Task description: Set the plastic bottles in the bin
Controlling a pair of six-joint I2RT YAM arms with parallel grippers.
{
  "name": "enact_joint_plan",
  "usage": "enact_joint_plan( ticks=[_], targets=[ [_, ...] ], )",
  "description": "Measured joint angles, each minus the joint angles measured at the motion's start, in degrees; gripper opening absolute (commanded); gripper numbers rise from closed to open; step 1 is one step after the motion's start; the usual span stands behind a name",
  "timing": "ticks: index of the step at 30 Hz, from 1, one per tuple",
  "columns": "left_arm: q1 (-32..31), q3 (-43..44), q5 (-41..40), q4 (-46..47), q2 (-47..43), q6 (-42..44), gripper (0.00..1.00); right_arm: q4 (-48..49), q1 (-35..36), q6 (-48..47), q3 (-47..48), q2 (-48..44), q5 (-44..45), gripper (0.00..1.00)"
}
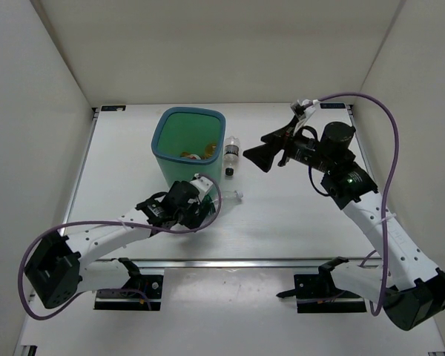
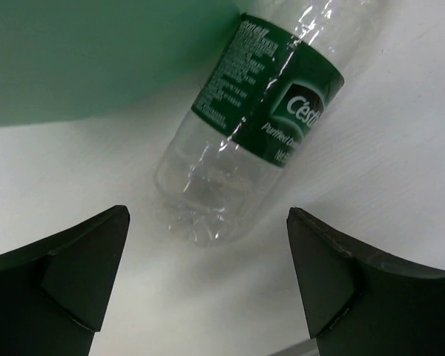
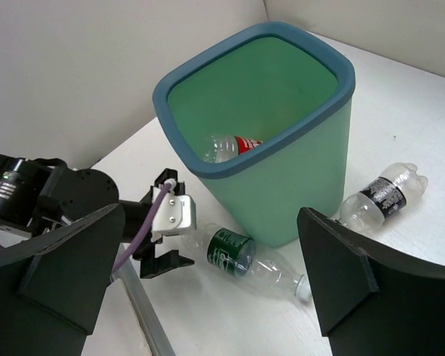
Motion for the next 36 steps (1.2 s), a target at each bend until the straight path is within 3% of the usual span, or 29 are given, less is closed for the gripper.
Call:
enact_joint_plan(
  ticks=[8,10,13,15,24,31,32,33,36],
  targets=[
    [-0.87,1.33,0.22,1.62,10.58,3.34,0.95,4.57,-6.12,2.58,-7.17,-5.31,-3.19,0.98],
    [-1.42,1.53,0.24,1.62,11.67,3.39,0.85,4.42,-7.06,2.69,-8.02,-5.95,-2.99,0.97],
    [-2.82,1.90,0.66,1.66,11.78,2.82,0.49,3.67,-7.37,2.64,-8.11,-5.97,-2.03,0.95],
    [-3.32,2.51,1.14,1.73,11.45,2.29,0.42,3.10,-7.52,2.51,-8.37,-5.97,-1.22,0.94],
    [-6.78,6.03,4.87,-4.17,1.84,0.74,0.37,-2.08,-9.35,1.60,-9.49,-3.58,4.46,0.95],
    [-8.33,23.47,14.05,-9.29,-3.50,-3.58,0.42,-5.03,-14.27,1.99,-9.60,-0.96,9.81,0.95],
    [-7.74,25.79,14.78,-8.98,-3.93,-4.28,0.50,-5.05,-15.21,1.97,-9.53,-0.44,10.71,0.95],
    [-6.88,28.15,14.80,-8.02,-4.09,-4.85,0.51,-5.42,-15.37,1.90,-9.53,0.13,11.30,0.94],
    [-2.69,34.25,9.92,-2.25,-4.48,-6.64,0.38,-5.86,-13.84,1.70,-9.53,3.54,12.26,0.95]
  ],
)
